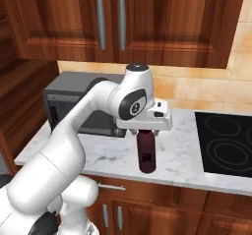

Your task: There is a wine glass and glass cup on the dining counter. Place the wine bottle next to the wine glass and the juice bottle next to the glass cup.

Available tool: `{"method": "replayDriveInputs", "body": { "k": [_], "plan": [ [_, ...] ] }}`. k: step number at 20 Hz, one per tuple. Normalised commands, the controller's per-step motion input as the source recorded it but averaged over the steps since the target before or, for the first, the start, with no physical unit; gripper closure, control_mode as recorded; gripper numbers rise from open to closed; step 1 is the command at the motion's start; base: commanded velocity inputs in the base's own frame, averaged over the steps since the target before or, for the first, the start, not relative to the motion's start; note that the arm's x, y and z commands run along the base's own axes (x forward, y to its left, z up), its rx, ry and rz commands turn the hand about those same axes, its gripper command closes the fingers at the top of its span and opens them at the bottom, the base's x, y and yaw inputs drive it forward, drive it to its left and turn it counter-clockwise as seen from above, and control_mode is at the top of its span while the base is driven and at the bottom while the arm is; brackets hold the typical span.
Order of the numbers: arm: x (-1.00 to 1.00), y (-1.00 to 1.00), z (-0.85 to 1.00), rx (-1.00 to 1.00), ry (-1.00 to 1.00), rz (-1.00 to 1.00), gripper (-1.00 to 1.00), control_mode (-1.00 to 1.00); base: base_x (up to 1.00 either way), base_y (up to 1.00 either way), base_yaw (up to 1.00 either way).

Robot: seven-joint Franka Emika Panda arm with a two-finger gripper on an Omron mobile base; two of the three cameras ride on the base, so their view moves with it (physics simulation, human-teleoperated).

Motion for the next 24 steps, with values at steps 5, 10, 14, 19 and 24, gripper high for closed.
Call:
{"method": "replayDriveInputs", "body": {
  "k": [5,10,14,19,24],
  "plan": [
    [0.0,0.0,0.0,0.0,0.0,0.0,1.0,1.0,-0.55,-0.02,-0.22],
    [0.0,0.0,0.0,0.0,0.0,0.0,1.0,1.0,-0.05,0.11,-0.89],
    [0.0,0.0,0.0,0.0,0.0,0.0,1.0,1.0,0.0,0.12,-0.95],
    [0.0,0.0,0.0,0.0,0.0,0.0,1.0,1.0,0.0,0.11,-0.98],
    [0.0,0.0,0.0,0.0,0.0,0.0,1.0,1.0,0.0,0.09,-0.98]
  ]
}}
